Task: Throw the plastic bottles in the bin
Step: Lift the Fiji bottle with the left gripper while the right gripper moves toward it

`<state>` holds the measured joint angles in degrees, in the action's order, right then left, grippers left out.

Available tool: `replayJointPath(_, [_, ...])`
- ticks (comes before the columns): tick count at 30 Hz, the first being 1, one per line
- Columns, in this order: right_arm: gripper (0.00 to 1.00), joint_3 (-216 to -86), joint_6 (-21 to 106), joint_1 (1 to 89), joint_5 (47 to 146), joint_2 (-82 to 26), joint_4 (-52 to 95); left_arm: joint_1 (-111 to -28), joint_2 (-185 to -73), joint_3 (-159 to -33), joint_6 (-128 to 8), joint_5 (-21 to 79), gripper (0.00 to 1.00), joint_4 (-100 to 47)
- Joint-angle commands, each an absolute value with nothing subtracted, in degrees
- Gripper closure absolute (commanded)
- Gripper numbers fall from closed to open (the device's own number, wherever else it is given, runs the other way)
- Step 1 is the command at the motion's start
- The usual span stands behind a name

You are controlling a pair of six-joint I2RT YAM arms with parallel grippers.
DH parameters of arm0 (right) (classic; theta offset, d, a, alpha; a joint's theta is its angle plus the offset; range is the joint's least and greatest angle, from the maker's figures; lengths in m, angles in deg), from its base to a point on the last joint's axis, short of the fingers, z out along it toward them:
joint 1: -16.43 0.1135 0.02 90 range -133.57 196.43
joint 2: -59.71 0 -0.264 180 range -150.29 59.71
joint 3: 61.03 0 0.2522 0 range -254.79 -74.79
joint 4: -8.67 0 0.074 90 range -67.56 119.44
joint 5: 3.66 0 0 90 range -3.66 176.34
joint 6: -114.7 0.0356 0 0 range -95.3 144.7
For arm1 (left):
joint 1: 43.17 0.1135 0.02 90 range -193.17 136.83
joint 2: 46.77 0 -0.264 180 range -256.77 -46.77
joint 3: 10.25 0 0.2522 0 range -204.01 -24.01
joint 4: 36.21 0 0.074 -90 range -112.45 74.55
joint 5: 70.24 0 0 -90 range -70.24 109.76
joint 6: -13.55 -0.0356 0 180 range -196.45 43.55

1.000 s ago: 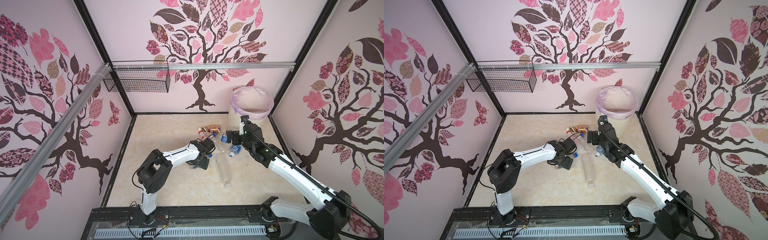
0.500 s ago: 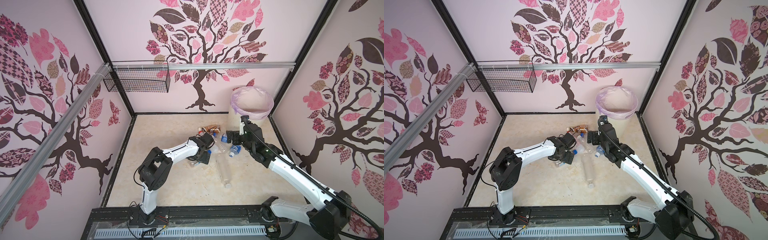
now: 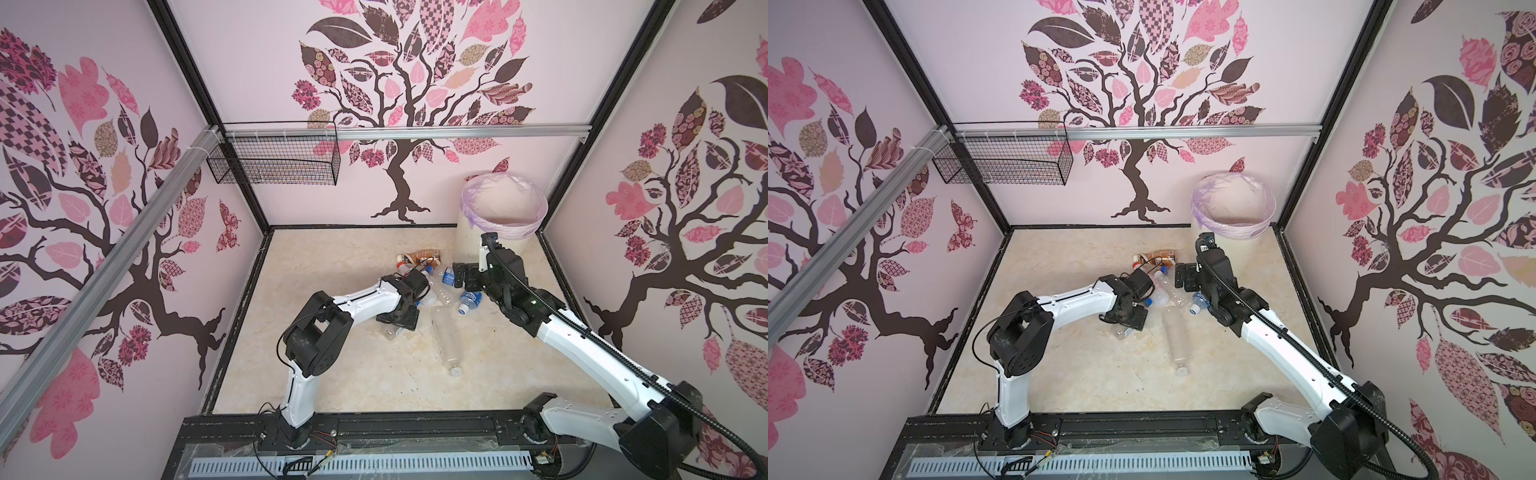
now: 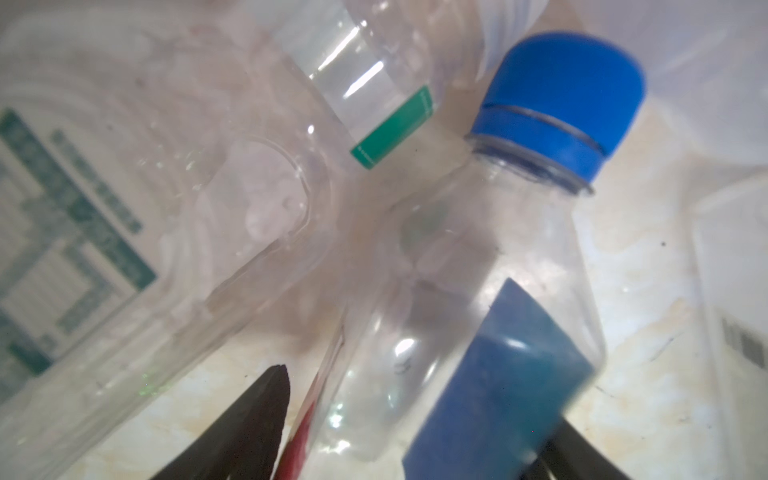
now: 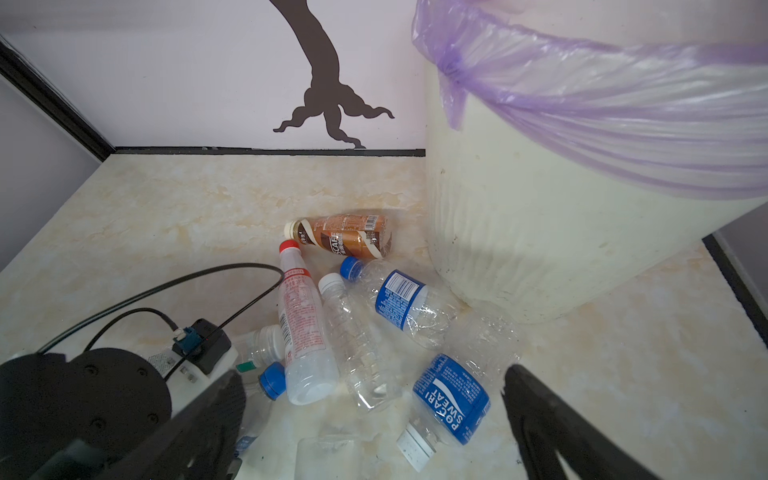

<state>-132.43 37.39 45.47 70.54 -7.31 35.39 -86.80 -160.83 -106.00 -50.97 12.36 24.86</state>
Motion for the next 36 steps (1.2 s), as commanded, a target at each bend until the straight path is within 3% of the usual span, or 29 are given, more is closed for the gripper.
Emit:
replayJointPath(1, [0.01, -132.5, 37.9, 45.0, 70.6, -5.4, 35.2, -86.9, -158.3, -104.4, -50.2, 12.8, 0.29, 23.3])
replayJointPath(5, [0.01, -133.2, 39.0, 44.8, 71.7, -5.9, 35.4, -86.9, -157.2, -102.6, -49.6, 13.7, 0.38, 21.9])
replayJointPath(14, [0.0, -133.9, 41.3, 44.4, 72.4, -5.6, 35.6, -86.3, -150.2, -102.2, -49.8, 17.0, 0.4, 20.8])
replayJointPath(29, [0.0, -137.8, 44.8, 43.5, 76.5, -7.4, 36.2, -73.6, -138.8, -103.1, -50.2, 39.8, 0.42, 11.9])
replayJointPath(36, [0.01, -143.4, 51.8, 43.6, 84.7, -12.0, 33.3, -70.2, -137.6, -103.7, -49.7, 50.4, 0.43, 3.1])
